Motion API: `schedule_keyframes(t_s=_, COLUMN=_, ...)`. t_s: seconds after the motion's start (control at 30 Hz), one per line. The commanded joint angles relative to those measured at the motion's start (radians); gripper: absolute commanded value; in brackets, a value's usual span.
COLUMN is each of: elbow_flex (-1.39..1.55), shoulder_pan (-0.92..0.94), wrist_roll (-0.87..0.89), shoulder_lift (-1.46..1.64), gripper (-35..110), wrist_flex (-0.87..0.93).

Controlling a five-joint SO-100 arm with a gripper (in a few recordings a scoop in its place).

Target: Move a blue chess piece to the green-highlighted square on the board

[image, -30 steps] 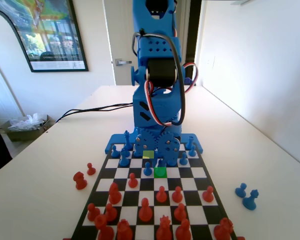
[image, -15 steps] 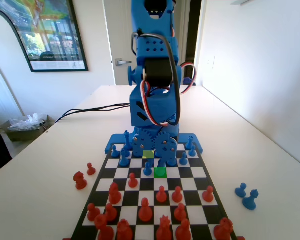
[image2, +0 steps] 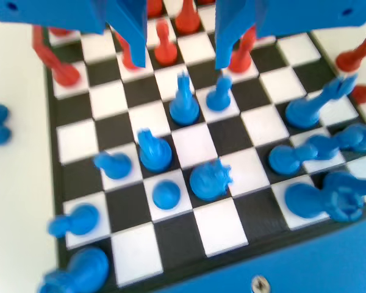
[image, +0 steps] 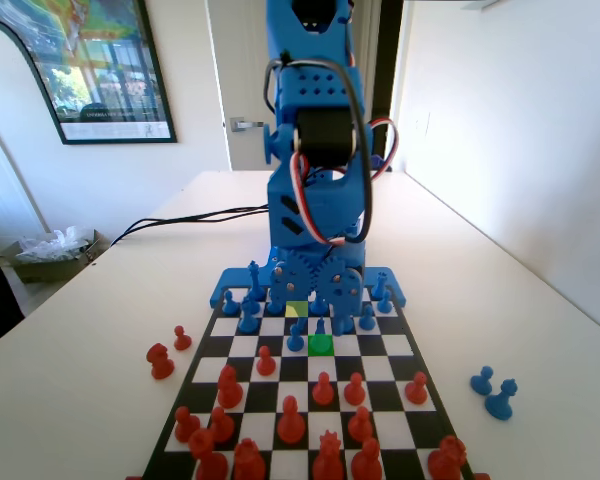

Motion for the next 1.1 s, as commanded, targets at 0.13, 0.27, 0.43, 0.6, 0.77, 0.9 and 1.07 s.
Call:
schedule_keyframes(t_s=0.13, elbow_flex=-0.094, shoulder_pan=0.0, wrist_roll=-0.014, shoulder_lift=0.206, gripper=10, wrist_flex=0.13)
schedule_keyframes(t_s=0.27, elbow_flex=-0.104, shoulder_pan=0.008, wrist_roll=-0.018, shoulder_lift=0.295, gripper=5, wrist_flex=0.202)
schedule_keyframes(t_s=0.43, elbow_flex=-0.11, shoulder_pan=0.015, wrist_roll=-0.035, shoulder_lift=0.413, gripper=1, wrist_flex=0.301)
schedule_keyframes(t_s=0.6, elbow_flex=-0.098, shoulder_pan=0.02, wrist_roll=-0.112, shoulder_lift=0.541, gripper=1, wrist_flex=0.419)
schedule_keyframes(t_s=0.77, elbow_flex=-0.117, shoulder_pan=0.035, wrist_roll=-0.196, shoulder_lift=0.701, gripper=1, wrist_flex=0.532)
schedule_keyframes(t_s=0.9, elbow_flex=-0.086, shoulder_pan=0.043, wrist_roll=-0.267, shoulder_lift=0.851, gripper=1, wrist_flex=0.6)
schedule_keyframes(t_s=1.07, elbow_flex=-0.094, shoulder_pan=0.044, wrist_roll=-0.325, shoulder_lift=0.98, gripper=1, wrist_flex=0.755)
